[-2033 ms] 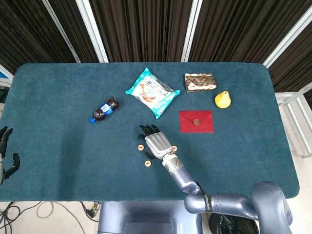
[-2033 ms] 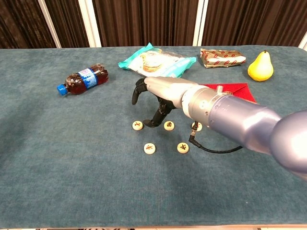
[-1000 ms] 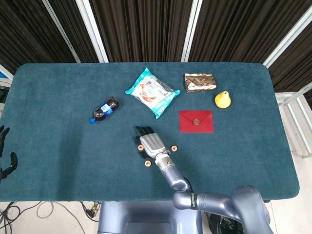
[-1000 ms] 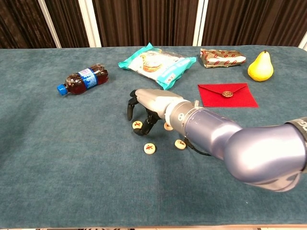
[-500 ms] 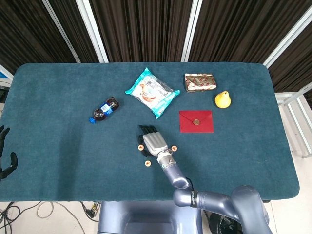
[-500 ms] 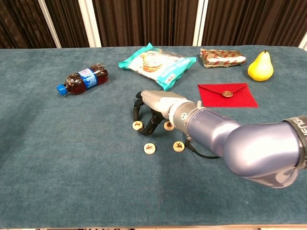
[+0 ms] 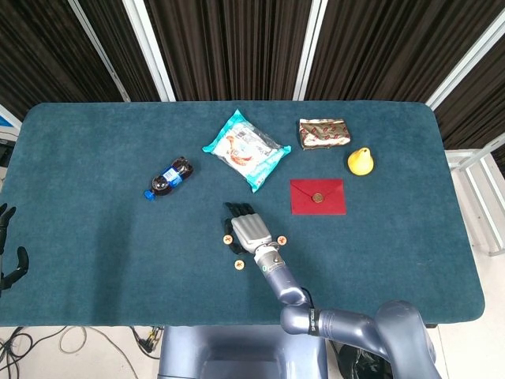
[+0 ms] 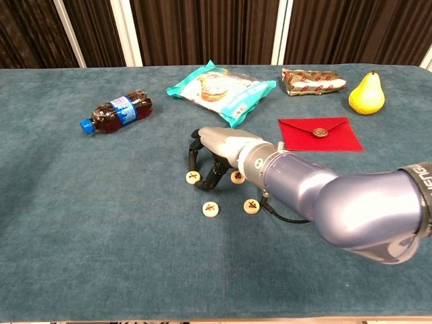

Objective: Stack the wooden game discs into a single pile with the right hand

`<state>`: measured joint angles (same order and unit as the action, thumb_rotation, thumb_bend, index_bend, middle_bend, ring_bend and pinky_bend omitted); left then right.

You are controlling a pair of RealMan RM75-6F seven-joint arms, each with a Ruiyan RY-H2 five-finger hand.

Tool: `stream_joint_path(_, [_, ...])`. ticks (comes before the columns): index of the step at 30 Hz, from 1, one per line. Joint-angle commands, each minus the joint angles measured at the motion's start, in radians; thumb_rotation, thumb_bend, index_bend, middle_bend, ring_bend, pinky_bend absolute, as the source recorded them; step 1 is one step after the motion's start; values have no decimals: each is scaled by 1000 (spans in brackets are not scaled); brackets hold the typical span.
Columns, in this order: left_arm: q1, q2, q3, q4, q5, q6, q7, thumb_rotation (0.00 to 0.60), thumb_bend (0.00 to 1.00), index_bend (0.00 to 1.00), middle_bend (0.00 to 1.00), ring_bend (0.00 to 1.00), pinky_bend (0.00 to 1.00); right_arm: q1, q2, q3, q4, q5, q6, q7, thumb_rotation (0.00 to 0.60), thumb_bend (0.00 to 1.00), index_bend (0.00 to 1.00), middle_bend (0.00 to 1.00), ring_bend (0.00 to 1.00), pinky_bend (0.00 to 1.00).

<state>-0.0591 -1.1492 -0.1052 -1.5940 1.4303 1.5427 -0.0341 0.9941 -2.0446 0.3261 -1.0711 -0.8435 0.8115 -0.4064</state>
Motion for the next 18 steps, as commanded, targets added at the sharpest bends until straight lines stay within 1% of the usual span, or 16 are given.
stream_joint_path(1, [0,0,-1,-1,-2,-1,-1,600,582,60,0,0,0,0,1,0,-1,0,-1,-1,600,410,486,0,0,0])
stream_joint_path(4, [0,0,0,-1,-2,-2,1,600,581,60,0,0,0,0,1,0,-3,1,-3,-2,600,414,494,0,0,0])
stream_joint_path(10, [0,1,-2,-2,-4,-1,-1,600,582,60,0,0,0,0,0,2,-7,1,-8,4,600,433,562,0,0,0])
stream_joint_path(18, [0,1,-2,-1,-6,-2,-3,600,581,60,0,0,0,-1,22,10,-41,1,-1,-1,600,437,573,0,0,0])
